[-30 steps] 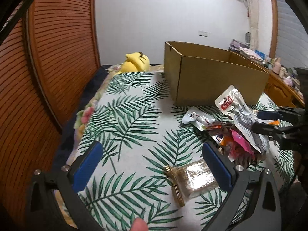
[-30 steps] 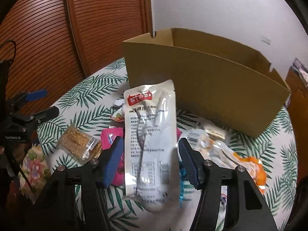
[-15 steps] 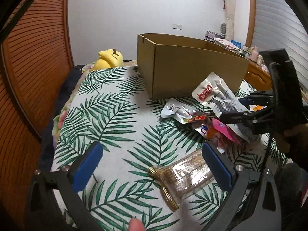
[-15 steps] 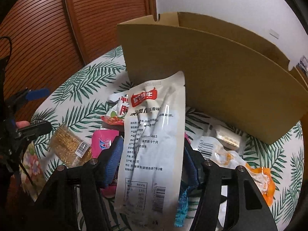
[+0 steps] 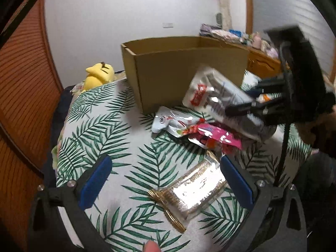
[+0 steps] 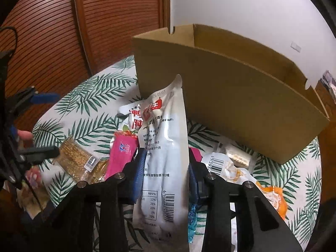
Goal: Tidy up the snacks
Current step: 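Lift the white pouch with the right gripper while the left gripper grasps the clear granola-bar pack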
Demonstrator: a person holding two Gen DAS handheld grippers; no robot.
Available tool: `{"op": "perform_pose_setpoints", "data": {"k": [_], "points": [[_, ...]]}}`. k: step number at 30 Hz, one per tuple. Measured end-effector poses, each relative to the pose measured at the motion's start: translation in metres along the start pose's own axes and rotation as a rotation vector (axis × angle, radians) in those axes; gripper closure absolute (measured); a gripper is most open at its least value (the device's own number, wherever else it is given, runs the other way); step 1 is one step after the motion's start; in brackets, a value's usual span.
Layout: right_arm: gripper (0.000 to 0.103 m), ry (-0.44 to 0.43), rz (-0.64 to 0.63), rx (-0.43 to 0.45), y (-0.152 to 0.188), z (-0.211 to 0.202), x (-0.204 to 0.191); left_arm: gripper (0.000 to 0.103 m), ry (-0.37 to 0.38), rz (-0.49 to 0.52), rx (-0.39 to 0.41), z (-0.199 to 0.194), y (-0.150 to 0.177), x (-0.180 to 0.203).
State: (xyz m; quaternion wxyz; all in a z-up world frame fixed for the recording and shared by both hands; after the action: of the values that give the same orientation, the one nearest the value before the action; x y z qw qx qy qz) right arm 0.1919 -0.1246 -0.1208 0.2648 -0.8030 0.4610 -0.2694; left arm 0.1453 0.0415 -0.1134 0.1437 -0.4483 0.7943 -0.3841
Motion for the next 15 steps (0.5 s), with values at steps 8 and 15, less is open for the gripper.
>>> {"op": "perform_pose_setpoints", "data": {"k": [8, 15], "points": [[0.067, 0.015, 0.052, 0.042, 0.009, -0.021, 0.010, 0.001, 0.061, 0.085, -0.074, 0.015, 0.006, 0.011], [0.067, 0.011, 0.091, 0.079, 0.017, -0.048, 0.017, 0.005, 0.102, 0.123, -0.150, 0.034, 0.012, 0.020]]}}
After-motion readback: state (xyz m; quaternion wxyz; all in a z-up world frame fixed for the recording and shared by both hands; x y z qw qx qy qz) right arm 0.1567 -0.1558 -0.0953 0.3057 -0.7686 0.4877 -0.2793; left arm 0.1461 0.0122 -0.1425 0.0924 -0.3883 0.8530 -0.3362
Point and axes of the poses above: each gripper's, at about its wrist camera, not at the fingertips, and z roughly the way its jaws point, x to its right, y to its underside, the point moved 3 cm from there along z, roughly the way its jaws point, and after that the axes turned 14 degrees about y, right-handed, at the moved point
